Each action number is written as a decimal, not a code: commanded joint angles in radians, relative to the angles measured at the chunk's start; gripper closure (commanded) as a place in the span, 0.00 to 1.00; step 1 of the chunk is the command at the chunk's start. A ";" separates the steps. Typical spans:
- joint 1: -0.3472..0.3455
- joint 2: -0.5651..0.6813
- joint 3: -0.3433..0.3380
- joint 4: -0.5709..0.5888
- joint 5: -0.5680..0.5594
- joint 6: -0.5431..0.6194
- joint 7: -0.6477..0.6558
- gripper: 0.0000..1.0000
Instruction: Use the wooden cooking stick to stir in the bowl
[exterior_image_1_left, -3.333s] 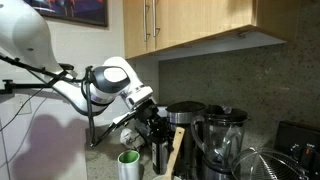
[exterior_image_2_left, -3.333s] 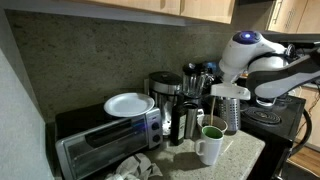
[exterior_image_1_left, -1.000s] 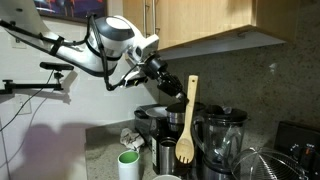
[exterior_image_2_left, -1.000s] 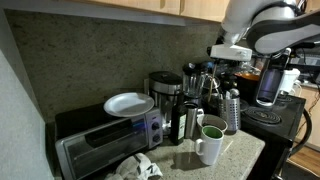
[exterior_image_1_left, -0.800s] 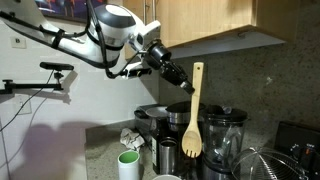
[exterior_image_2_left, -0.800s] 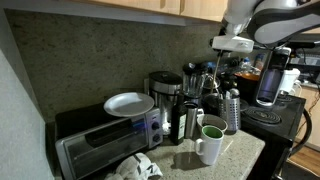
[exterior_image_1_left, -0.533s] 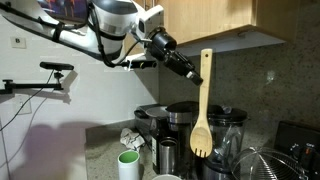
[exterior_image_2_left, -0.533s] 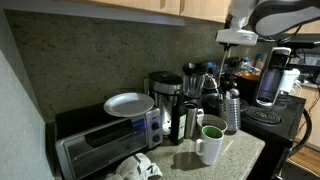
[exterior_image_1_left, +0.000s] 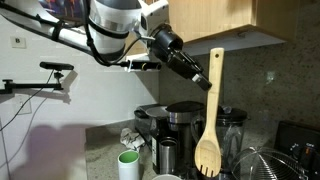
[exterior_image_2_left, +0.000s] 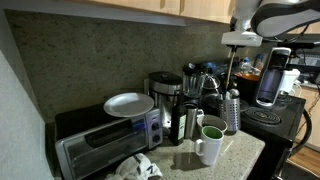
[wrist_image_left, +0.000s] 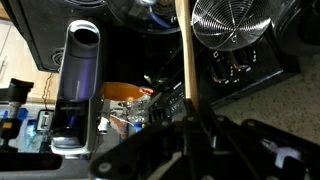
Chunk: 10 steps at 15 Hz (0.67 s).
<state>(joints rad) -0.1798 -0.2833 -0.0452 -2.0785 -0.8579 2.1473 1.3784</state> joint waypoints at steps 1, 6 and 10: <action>0.002 -0.006 -0.007 -0.036 -0.003 -0.015 0.002 0.95; 0.004 -0.008 -0.015 -0.101 0.009 -0.021 -0.002 0.95; 0.006 -0.011 -0.019 -0.149 0.020 -0.016 -0.003 0.95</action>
<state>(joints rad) -0.1798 -0.2780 -0.0580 -2.1947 -0.8520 2.1426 1.3792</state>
